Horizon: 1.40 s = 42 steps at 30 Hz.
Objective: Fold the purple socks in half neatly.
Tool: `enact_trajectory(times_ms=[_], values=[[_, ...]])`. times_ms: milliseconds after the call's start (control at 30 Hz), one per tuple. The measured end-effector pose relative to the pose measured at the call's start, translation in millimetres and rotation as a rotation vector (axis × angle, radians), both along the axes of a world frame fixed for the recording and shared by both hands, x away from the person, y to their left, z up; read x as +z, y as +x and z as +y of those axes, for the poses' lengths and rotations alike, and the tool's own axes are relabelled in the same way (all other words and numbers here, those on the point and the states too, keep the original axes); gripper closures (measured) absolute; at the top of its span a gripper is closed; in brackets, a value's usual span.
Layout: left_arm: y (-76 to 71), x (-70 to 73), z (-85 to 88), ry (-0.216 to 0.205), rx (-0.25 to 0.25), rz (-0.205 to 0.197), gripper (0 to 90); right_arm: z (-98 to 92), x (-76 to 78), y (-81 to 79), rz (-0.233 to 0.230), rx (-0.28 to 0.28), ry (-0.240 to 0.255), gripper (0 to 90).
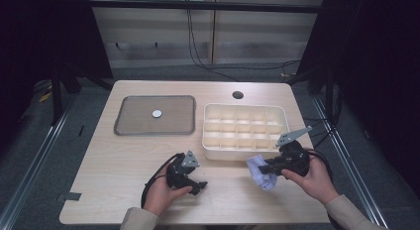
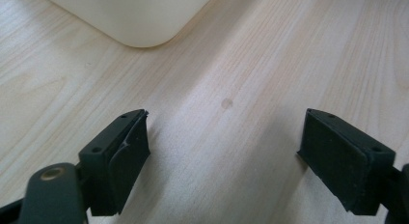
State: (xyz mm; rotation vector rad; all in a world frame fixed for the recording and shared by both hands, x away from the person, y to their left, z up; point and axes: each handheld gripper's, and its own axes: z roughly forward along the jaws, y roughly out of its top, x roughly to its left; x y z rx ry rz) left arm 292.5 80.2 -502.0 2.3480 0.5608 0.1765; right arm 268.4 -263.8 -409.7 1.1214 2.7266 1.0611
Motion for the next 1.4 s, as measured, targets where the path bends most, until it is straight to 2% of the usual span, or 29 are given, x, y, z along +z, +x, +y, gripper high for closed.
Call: enact_trajectory(times_ms=[100,167,233,367,800,1400], values=[[-0.2,-1.0,2.4,-0.006,-0.008,-0.007,15.7,-4.1,6.6,2.1,-0.008,-0.002,0.007,70.7],[-1.0,-3.0,2.6,-0.033,-0.003,-0.012,15.4,-7.6,11.6,3.9,-0.012,-0.011,0.02,70.7],[-0.9,-2.7,3.9,-0.026,-0.008,-0.012,15.4,-10.5,16.7,5.6,-0.02,-0.017,0.018,70.8],[-1.0,-4.1,4.1,-0.045,-0.006,-0.017,15.1,-15.5,23.8,9.8,-0.027,-0.031,0.02,70.8],[-2.0,-5.8,6.1,-0.061,-0.003,-0.026,14.9,-28.0,39.4,29.0,-0.045,-0.084,-0.001,70.7],[-2.8,-7.2,7.3,-0.075,-0.002,-0.027,14.6,-46.8,41.7,50.1,-0.045,-0.177,-0.016,70.7]])
